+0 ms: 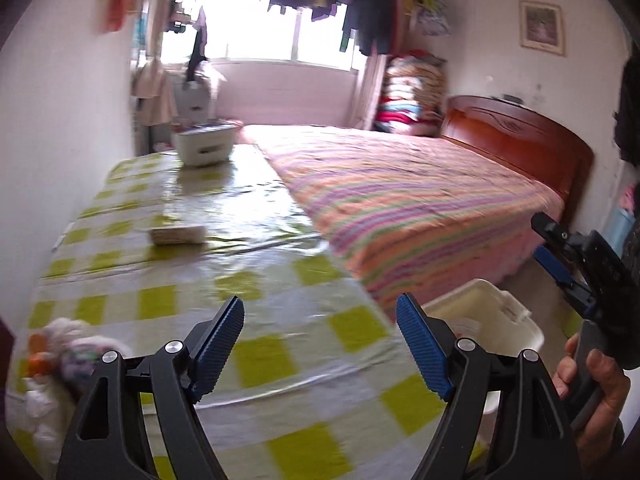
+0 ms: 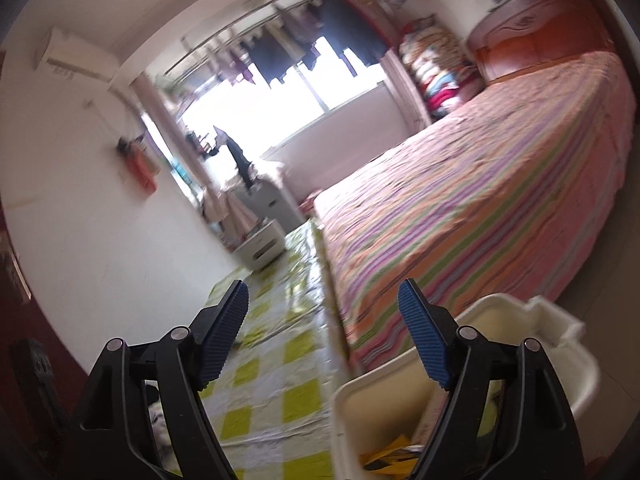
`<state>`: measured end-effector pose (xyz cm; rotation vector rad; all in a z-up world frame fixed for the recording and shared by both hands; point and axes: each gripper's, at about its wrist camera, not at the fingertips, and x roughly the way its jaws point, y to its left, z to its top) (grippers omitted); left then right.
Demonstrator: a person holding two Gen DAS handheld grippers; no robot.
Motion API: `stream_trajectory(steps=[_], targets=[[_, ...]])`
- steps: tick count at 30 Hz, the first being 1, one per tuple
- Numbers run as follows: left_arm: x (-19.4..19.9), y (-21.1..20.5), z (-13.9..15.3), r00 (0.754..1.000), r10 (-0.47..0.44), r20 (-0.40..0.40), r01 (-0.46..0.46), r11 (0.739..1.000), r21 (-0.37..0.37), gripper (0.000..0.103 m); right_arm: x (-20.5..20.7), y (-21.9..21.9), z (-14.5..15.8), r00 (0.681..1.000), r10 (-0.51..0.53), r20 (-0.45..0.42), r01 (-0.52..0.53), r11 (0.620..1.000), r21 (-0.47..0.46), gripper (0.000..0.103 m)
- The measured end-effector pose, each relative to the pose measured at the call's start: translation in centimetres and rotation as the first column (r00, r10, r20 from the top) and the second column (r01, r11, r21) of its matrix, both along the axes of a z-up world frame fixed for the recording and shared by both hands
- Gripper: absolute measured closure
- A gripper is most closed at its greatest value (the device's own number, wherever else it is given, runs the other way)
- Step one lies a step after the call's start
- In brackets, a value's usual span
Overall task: Collect trash
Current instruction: 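Move both open tools back over the table toward the remaining trash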
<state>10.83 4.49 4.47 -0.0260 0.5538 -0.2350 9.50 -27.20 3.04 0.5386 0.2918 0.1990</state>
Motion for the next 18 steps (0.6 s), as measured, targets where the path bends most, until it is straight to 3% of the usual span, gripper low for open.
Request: stream_trajectory(steps=[5,11,13,18], targets=[[-1.3,3.5,0.4,0.997,0.073,0.033,-0.073,0.997,0.001,0.027,0.4,4.9,-0.1,0.993,0.12,-0.018,-0.12,0.993,-0.022,0.026],[-3.2,7.8,1.0,0.985,0.16,0.07,-0.16,0.987,-0.007,0.027,0.3,10.4,0.5,0.97,0.24,-0.028,-0.241,0.964,-0.11,0.023],[-4.4,10.0,1.2,0.975,0.207,0.084,-0.206,0.978,-0.023,0.027,0.2,12.4,-0.1,0.953,0.299,-0.047,-0.302,0.946,-0.117,0.023],[-6.8,16.1,1.0,0.94,0.336,0.061,-0.329,0.939,-0.103,0.027,-0.3,17.9,-1.6,0.875,0.472,-0.11,-0.484,0.861,-0.154,0.023]])
